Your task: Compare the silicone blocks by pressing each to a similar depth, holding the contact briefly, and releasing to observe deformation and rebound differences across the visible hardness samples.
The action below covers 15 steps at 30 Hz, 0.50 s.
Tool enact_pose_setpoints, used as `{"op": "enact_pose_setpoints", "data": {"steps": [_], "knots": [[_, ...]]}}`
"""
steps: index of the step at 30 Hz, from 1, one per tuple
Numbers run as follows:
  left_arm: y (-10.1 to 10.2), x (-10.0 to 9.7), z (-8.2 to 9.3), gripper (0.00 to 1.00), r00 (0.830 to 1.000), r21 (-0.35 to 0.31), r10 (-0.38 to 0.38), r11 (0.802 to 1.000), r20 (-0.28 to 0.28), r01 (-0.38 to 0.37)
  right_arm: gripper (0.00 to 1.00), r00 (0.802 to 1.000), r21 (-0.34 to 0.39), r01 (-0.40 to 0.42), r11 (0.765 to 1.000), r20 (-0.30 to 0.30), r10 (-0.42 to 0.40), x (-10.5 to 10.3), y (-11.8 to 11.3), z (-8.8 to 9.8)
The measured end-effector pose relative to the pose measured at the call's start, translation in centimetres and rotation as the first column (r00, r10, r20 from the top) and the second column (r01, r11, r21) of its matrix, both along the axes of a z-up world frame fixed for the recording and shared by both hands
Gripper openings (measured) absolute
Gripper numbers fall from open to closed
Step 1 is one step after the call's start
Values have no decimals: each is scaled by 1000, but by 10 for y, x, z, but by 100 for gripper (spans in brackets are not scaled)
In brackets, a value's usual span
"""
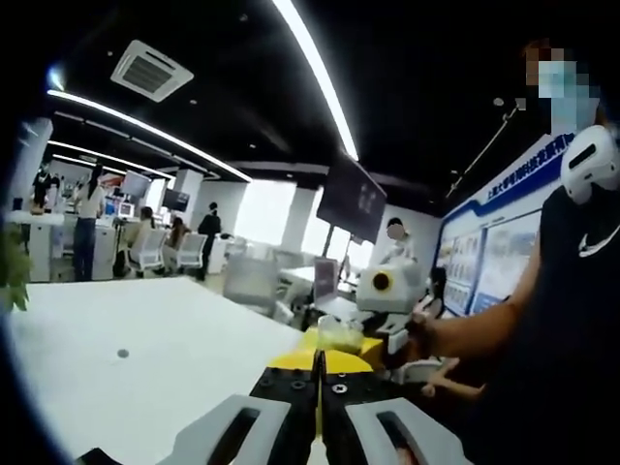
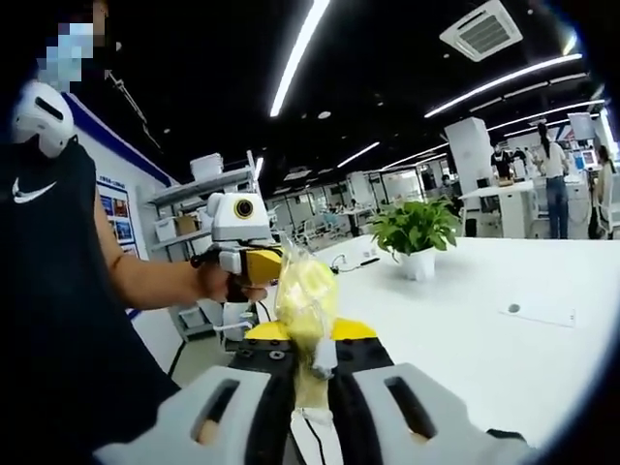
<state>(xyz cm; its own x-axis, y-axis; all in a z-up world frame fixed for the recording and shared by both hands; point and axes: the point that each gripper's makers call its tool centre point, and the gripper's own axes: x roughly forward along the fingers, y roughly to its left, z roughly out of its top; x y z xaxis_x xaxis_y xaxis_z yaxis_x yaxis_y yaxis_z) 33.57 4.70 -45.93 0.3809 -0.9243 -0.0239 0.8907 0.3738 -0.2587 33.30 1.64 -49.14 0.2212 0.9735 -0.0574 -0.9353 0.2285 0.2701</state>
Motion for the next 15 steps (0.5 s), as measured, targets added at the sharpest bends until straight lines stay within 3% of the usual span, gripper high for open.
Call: {"op": "enact_pose_setpoints", "data": {"steps": [8, 15], "knots": [[-6, -2, 5, 0, 1000, -2, -4, 1000, -1, 4, 23, 998, 12, 35, 999, -49, -34, 4, -2, -5], [-8, 1, 10, 0, 1000, -32, -4, 999, -2, 4, 37, 997, 10, 61, 998, -38, -60, 6, -5, -6]]}}
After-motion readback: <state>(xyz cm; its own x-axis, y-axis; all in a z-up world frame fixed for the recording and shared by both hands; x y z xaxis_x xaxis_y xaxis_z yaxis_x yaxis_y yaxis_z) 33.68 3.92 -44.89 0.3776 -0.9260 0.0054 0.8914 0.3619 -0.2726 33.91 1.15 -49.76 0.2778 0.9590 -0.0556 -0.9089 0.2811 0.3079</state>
